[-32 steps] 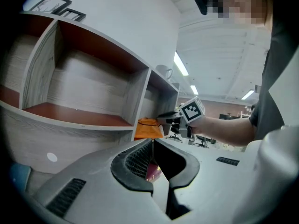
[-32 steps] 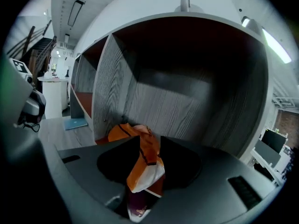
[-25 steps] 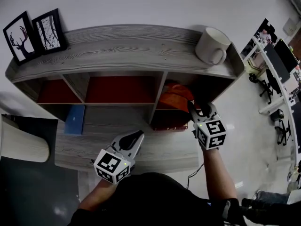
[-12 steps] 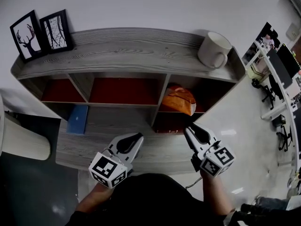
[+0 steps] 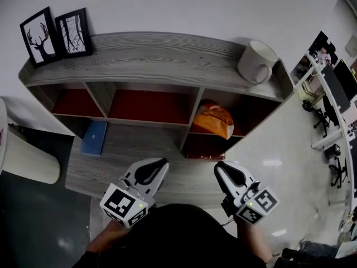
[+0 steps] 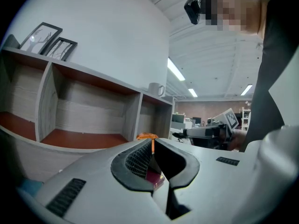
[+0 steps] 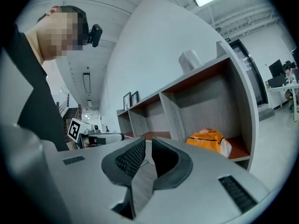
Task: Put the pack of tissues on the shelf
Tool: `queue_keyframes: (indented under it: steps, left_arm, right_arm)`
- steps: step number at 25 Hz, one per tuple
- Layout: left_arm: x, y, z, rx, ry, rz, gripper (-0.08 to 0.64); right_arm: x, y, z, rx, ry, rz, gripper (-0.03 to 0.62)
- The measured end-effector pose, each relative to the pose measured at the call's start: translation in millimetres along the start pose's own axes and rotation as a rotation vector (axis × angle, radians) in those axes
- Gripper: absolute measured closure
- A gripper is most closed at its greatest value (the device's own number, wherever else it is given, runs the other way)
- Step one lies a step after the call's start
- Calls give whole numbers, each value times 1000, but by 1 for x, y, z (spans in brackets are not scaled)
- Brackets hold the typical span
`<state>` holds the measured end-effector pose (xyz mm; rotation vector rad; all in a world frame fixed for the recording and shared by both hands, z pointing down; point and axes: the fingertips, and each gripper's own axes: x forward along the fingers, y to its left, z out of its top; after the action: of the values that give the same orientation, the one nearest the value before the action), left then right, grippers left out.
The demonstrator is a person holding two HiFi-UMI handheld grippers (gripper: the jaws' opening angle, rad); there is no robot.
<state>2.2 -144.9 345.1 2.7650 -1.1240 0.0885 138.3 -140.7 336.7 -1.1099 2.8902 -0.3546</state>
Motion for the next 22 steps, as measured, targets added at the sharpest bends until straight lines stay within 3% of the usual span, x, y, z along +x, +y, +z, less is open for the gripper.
queue_keyframes:
  steps: [10,14,22]
  left_arm:
    - [0,-2,1,4,-12,15,532]
    - [1,1,0,-8,-10,29,532]
    - [5,3,0,0,-8,29,531]
  right_arm:
    - [-1,19,4,-10,-40,62,569]
    - [3,18,1,-46,-14,57,574]
    - [7,11,-4,-30,-7,55,575]
